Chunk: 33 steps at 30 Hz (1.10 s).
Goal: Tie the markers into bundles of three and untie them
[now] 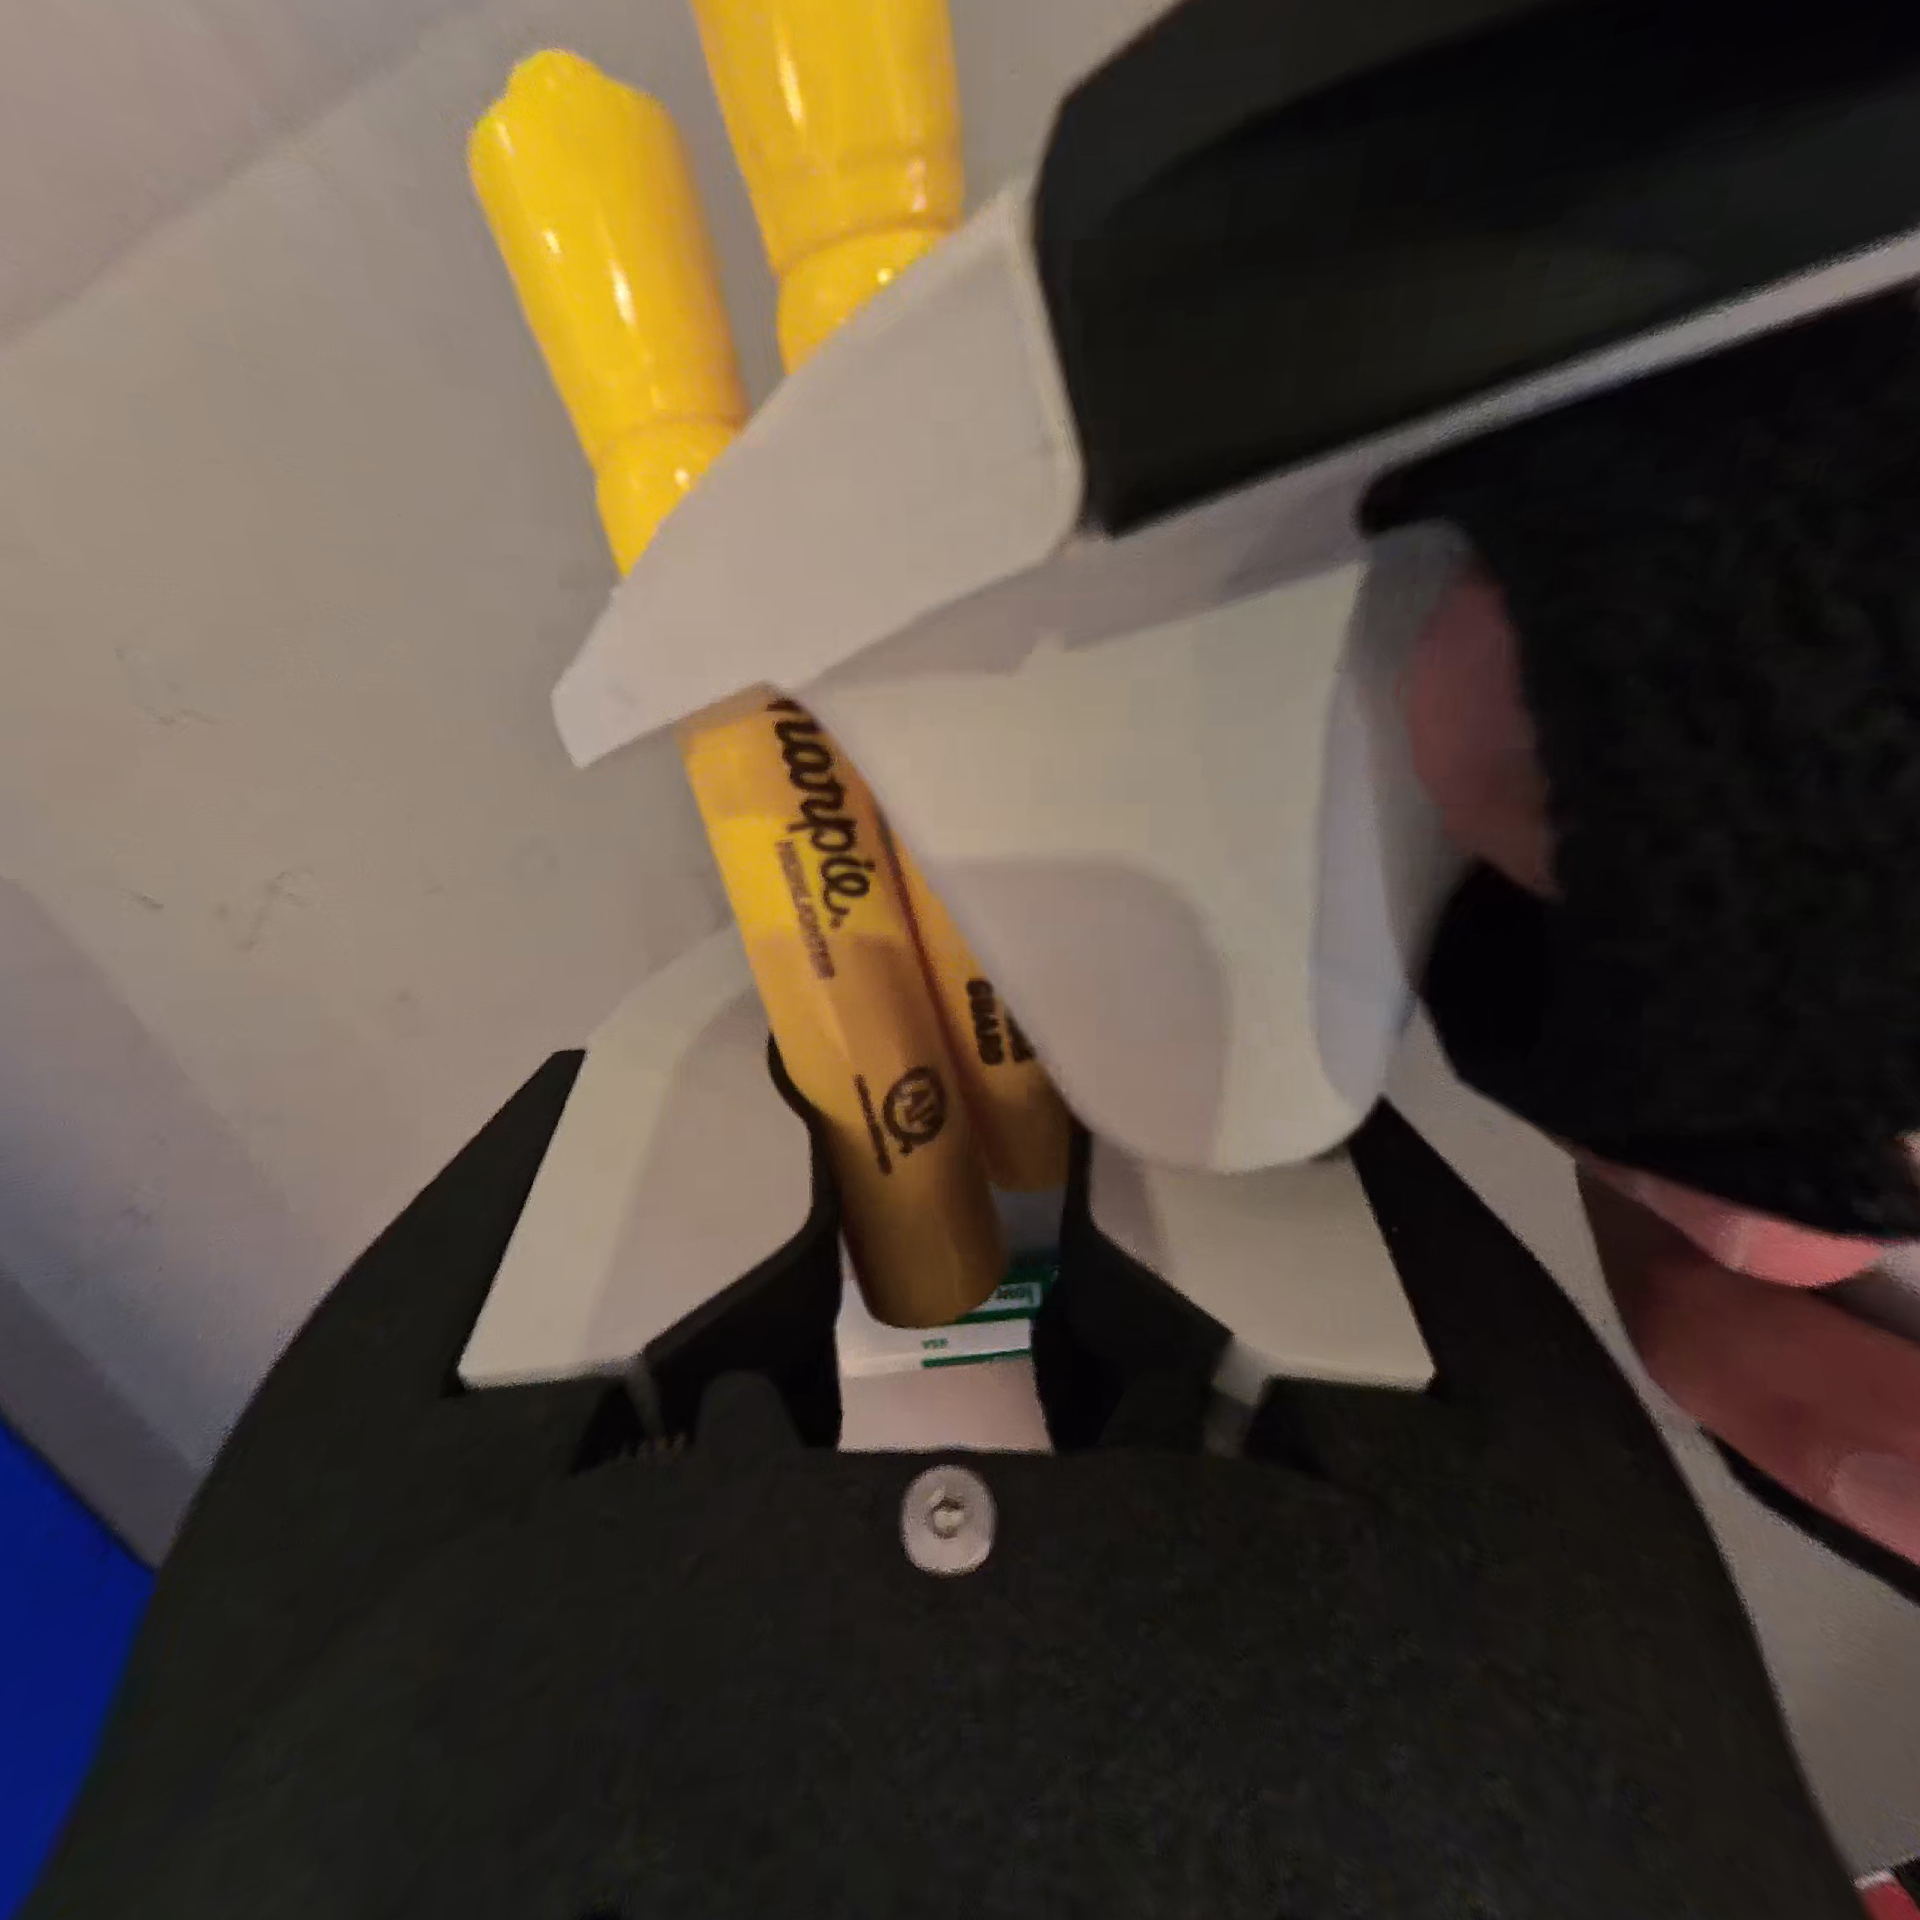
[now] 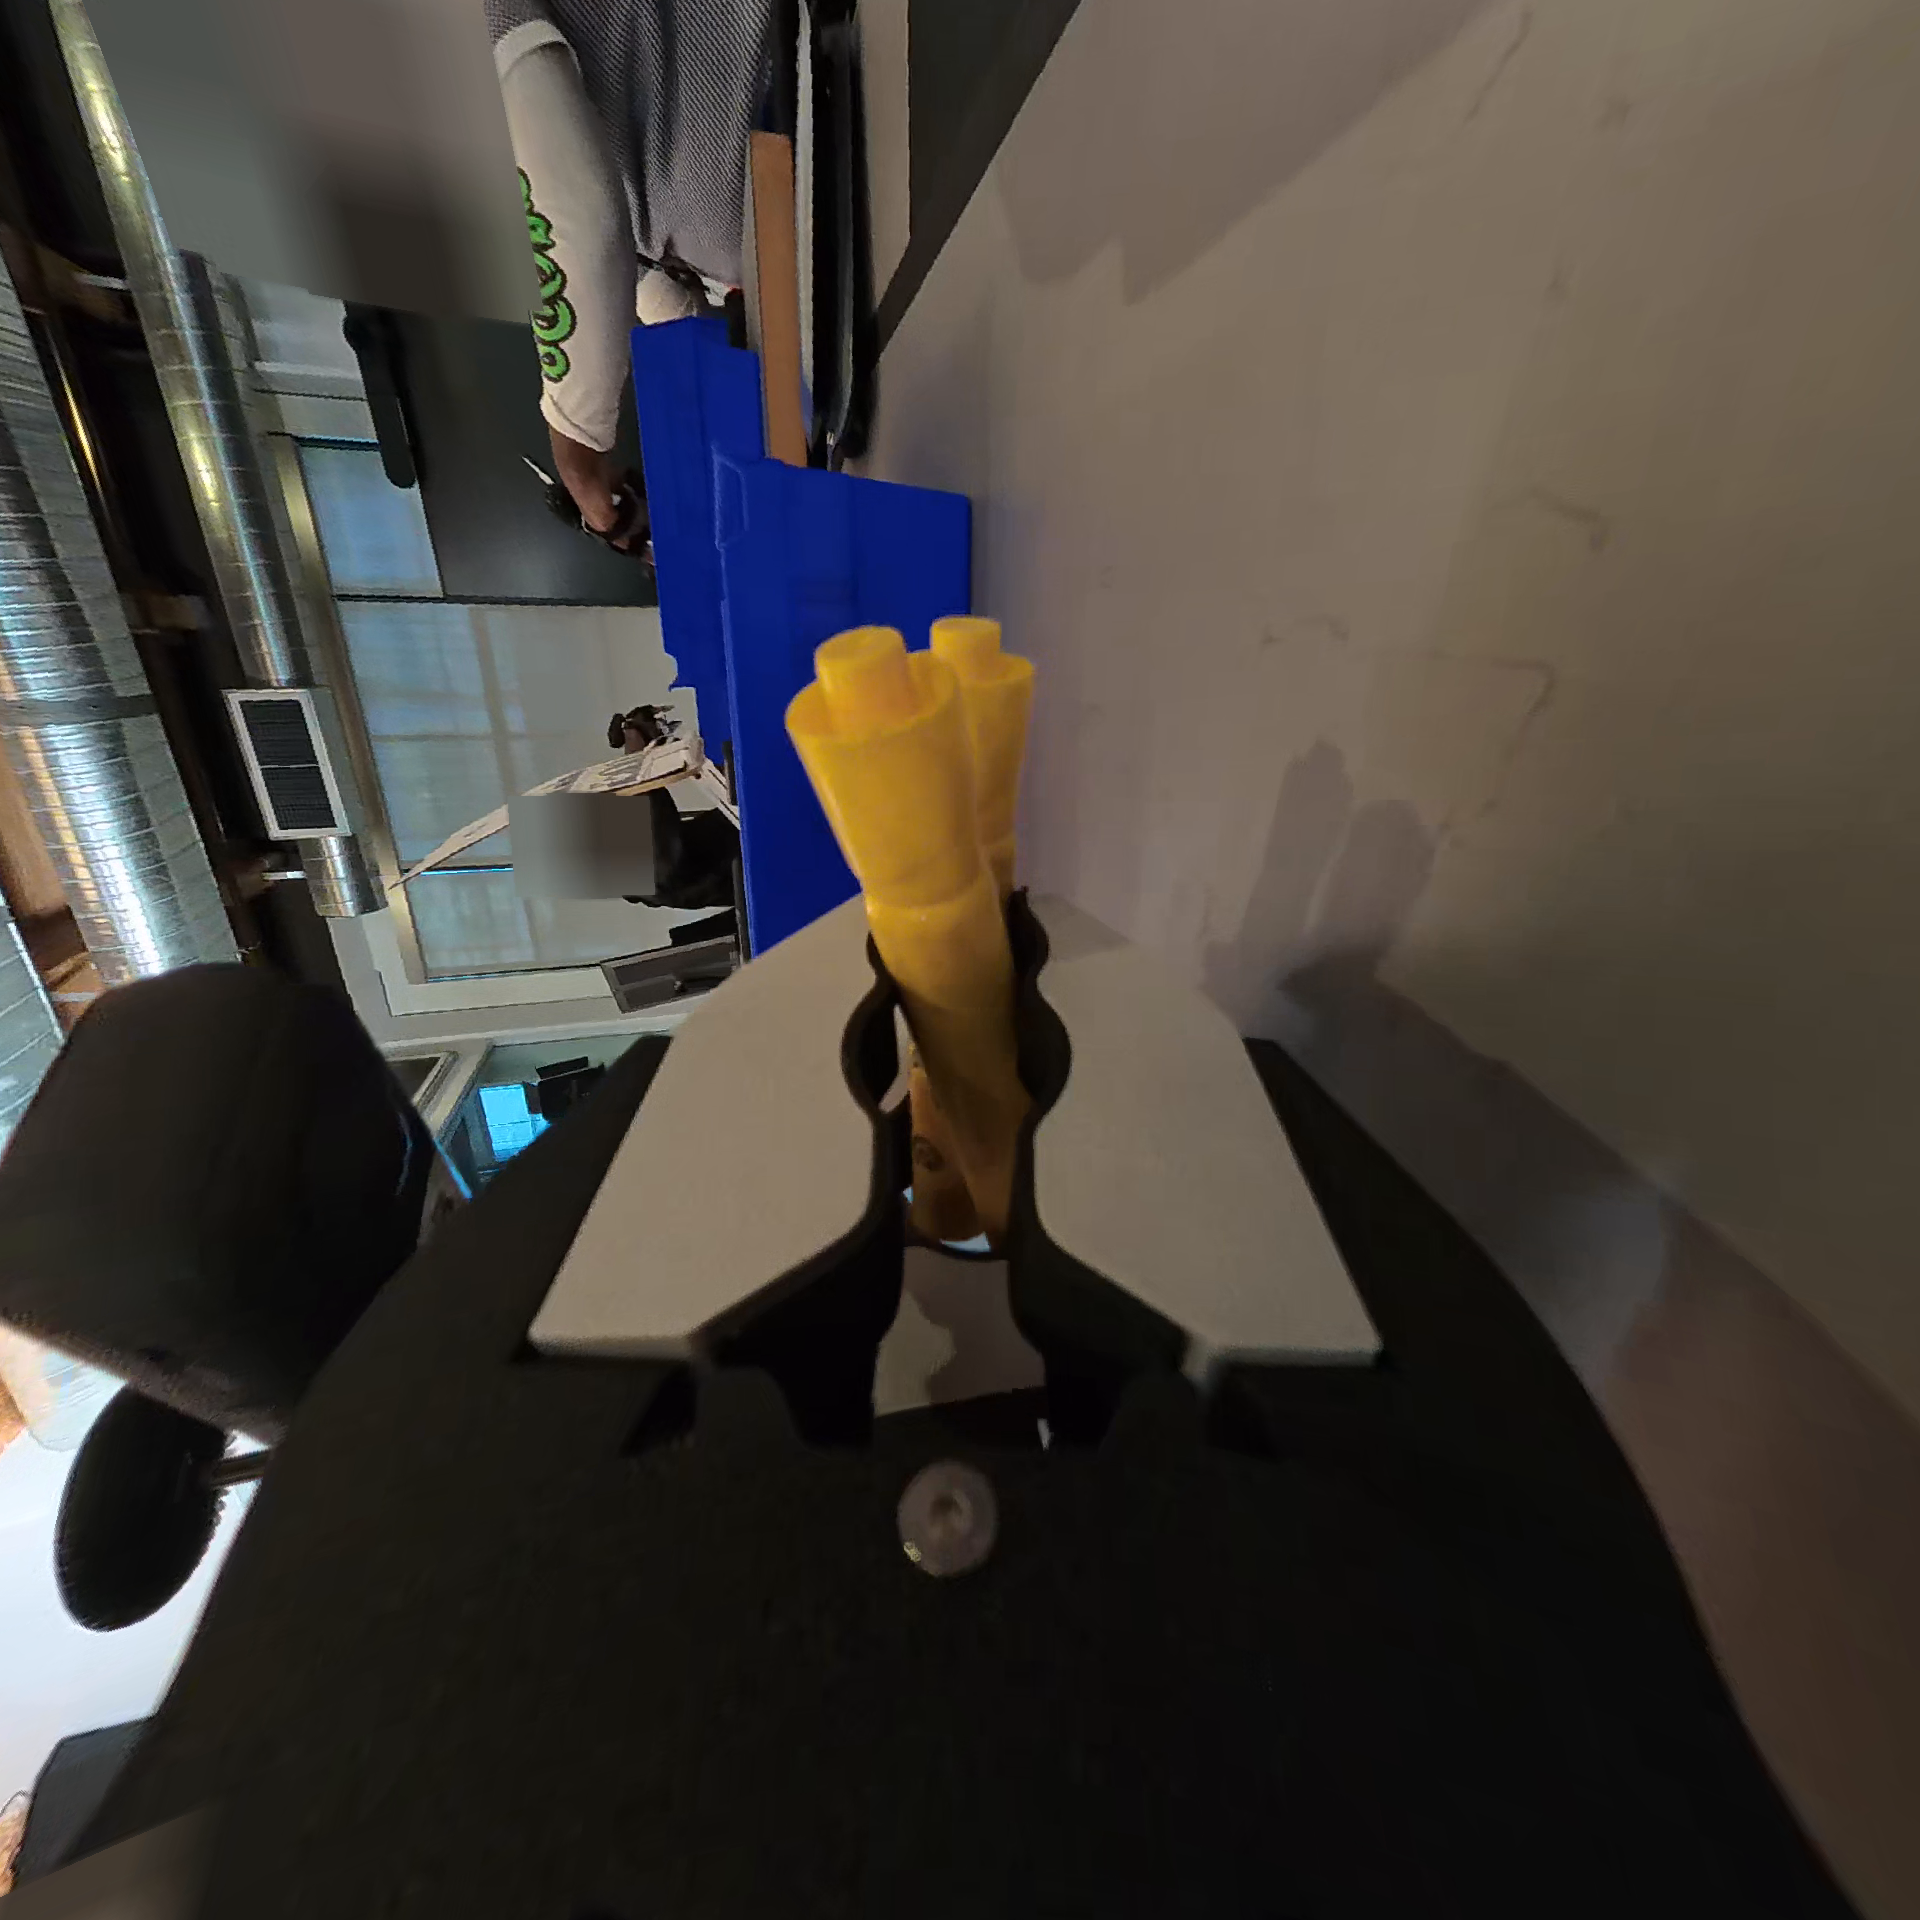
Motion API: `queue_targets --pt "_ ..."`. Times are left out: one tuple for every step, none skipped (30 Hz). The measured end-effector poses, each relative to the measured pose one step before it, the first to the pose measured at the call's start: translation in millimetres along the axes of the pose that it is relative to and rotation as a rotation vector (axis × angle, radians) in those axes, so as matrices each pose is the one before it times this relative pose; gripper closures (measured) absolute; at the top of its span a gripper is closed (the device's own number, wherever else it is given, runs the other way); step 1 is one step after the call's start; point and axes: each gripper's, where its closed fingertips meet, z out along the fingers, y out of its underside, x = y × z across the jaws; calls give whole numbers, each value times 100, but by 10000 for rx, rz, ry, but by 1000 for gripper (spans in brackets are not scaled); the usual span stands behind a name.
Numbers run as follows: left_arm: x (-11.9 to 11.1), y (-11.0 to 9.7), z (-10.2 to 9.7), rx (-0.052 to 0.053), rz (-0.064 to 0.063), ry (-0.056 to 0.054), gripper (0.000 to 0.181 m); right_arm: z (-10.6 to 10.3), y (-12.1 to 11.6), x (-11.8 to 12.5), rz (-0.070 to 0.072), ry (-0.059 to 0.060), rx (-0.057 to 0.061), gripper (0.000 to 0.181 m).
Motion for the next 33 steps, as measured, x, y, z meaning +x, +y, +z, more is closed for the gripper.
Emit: queue_targets --pt "-136 137 22 -52 6 36 135 48 56 -10 -72 -30 56 163" --pt "-127 85 -10 7 27 39 135 -2 42 -88 -91 -103 70 163" --pt "-179 48 -47 70 44 10 136 -50 32 -100 -41 -133 66 163" --pt "-140 31 -72 85 78 25 138 -32 70 -170 -46 -205 36 163" --pt "-60 56 -54 65 116 74 137 -48 116 -39 -82 -113 3 163" --pt "-40 93 -35 19 173 42 137 -3 124 12 -125 -42 -41 163" --pt "-93 48 -57 39 227 -25 136 4 104 -13 -226 -38 -36 163" --pt "-65 42 -96 61 215 -2 137 -25 102 -93 -212 -103 -31 163" --pt "-33 87 -122 17 181 47 137 -39 120 -100 -67 -115 -36 163" --pt "-35 60 -173 27 160 70 137 -31 71 -194 -40 -189 -3 163" --pt "37 47 -210 38 120 133 138 -18 114 -163 -27 -161 -18 163" --pt "62 70 -234 23 119 154 138 -38 105 -140 -4 -127 -33 162" --pt "-36 40 -237 66 122 89 138 -76 -23 -216 -40 -147 36 161" --pt "-41 97 -194 21 133 69 139 -124 -101 -116 -79 -45 76 160" --pt "-1 146 -136 -39 158 66 139 -131 -128 -83 -107 -9 59 160" --pt "-32 100 -121 1 120 34 139 -127 -120 -93 -115 -14 46 159" --pt "24 94 -96 4 155 52 139 -104 -67 -30 -108 14 23 159" --pt "16 177 -65 -51 198 32 139 -124 -81 -80 -62 -29 14 157" --pt "-41 227 -45 -68 160 18 139 -140 -93 -24 -36 -9 48 156" --pt "-5 135 -61 -13 162 56 139 -126 -1 17 -27 3 -6 156" --pt "-8 54 -110 75 141 48 140 -83 102 9 -18 -25 -57 156" --pt "55 77 -124 59 142 106 140 -110 161 66 -4 17 -78 159" --pt "114 162 -94 3 203 140 140 -134 191 12 -36 -11 -94 162" --pt "60 222 -83 -45 178 108 140 -43 285 -50 -18 -24 -133 162" --pt "48 271 -36 -99 162 102 140 -12 263 -40 25 -2 -90 162" --pt "-8 233 -8 -103 181 41 140 16 187 -4 22 50 -13 163" --pt "-51 171 2 -73 146 -9 140 20 102 7 29 73 87 163" --pt "-50 161 13 -92 124 -27 140 14 111 -6 138 85 99 163" --pt "-67 117 -11 -78 102 -72 139 10 34 -39 139 100 214 163" --pt "-49 104 -43 -89 82 -82 140 7 57 -34 147 122 199 163" --pt "-95 132 -68 -131 91 -145 139 14 143 -36 124 132 115 163" --pt "-184 57 -106 -76 87 -214 138 25 124 -133 172 25 122 163" --pt "-115 -20 -133 -19 96 -170 137 24 222 -134 313 -47 20 164"
